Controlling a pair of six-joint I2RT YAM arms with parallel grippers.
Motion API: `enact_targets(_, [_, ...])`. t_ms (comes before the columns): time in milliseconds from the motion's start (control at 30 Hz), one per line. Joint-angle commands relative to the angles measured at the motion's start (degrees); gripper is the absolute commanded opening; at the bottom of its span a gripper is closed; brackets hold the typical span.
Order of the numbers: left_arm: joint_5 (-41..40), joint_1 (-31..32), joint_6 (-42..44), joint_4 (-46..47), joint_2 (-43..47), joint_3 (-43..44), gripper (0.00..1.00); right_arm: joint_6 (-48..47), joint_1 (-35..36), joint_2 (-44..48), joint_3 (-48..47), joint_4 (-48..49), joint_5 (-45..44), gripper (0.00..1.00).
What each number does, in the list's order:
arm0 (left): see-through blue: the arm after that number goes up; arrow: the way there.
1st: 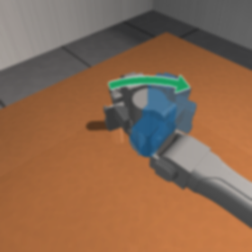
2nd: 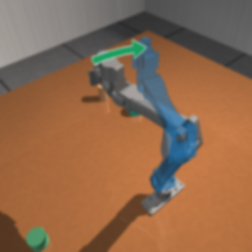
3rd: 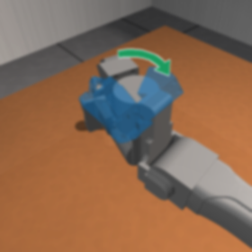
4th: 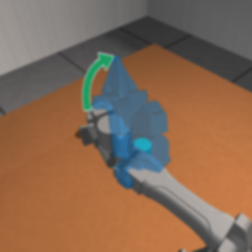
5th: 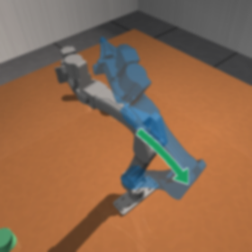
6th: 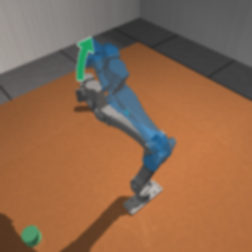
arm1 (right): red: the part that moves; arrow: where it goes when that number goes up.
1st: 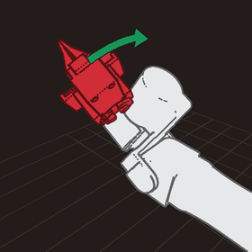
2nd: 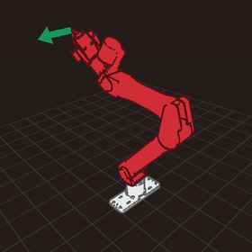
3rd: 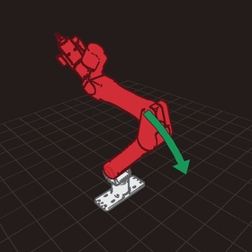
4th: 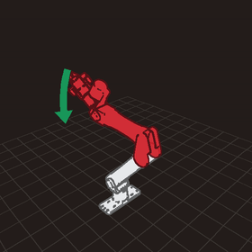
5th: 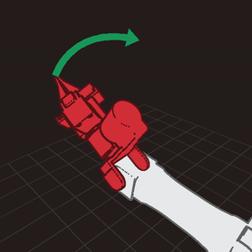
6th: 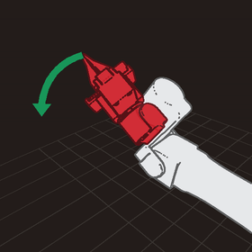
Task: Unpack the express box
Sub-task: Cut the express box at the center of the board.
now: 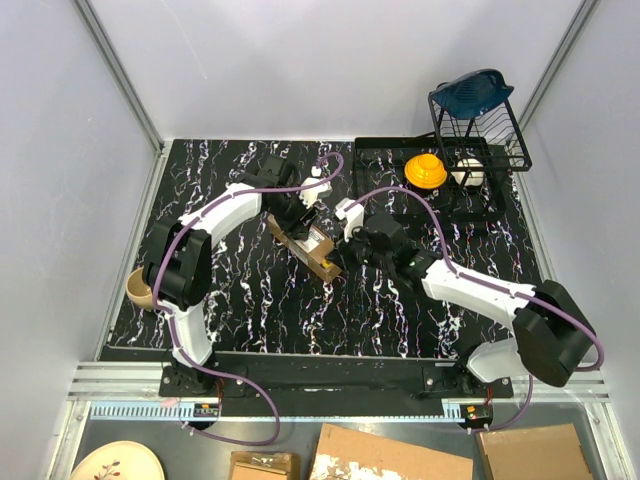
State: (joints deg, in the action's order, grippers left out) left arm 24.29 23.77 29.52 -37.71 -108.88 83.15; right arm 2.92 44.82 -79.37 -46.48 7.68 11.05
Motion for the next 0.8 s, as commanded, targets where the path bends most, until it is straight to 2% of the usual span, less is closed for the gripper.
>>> enact_targets(0, [-10.1, -2.1, 4.3, -3.0, -7.6, -3.7, 0.56, 3.8, 0.3, 3.8, 2.5, -11.4, 3.5, 0.0])
enact_targets(467, [-9.7, -2.1, 3.4, -3.2, -7.8, -2.6, 0.56, 3.7, 0.3, 3.5, 2.4, -12.9, 2.9, 0.0])
enact_targets(667, [-7.9, -2.0, 2.3, -5.9, -6.3, 0.0, 0.56, 2.2, 0.3, 4.1, 0.8, -14.4, 1.2, 0.0])
enact_targets(767, [-6.1, -2.1, 0.9, -8.0, -4.0, 1.7, 0.59, 1.7, 0.2, 3.6, -1.3, -15.5, -0.8, 0.0])
